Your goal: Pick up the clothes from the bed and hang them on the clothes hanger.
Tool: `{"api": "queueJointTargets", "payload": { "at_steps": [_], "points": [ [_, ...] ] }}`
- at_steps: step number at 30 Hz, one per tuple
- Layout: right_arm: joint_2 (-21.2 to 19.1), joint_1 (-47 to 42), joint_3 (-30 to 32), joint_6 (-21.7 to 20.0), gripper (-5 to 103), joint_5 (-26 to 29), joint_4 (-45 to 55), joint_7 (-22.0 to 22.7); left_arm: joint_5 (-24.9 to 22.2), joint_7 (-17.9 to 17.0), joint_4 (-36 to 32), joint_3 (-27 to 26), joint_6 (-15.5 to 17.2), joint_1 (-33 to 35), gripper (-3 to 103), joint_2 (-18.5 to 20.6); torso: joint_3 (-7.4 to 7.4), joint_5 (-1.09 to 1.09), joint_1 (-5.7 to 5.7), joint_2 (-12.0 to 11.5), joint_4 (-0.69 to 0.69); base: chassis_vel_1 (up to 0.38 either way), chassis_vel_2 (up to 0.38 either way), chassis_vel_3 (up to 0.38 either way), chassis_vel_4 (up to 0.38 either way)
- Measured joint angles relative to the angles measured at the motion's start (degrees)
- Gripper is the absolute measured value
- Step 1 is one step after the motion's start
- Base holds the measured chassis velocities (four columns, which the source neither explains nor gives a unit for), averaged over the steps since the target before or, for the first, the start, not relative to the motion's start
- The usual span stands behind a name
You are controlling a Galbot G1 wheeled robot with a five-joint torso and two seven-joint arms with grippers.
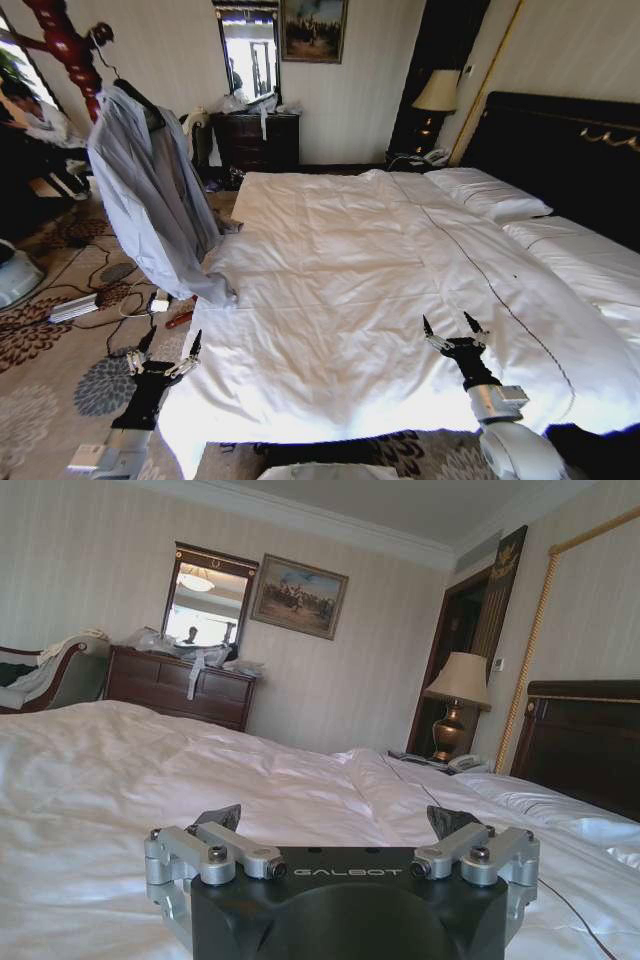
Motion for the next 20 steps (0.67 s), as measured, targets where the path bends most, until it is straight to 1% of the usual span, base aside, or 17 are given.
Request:
{"api": "queueJointTargets", "payload": {
  "at_steps": [20],
  "points": [
    [0.0, 0.0, 0.0, 0.0, 100, 0.0, 0.0, 0.0, -0.4, -0.3, 0.0, 0.0, 0.5, 0.0, 100, 0.3, 0.0, 0.0, 0.0, 0.0, 0.01, 0.0, 0.0, 0.0, 0.0]
  ]
}}
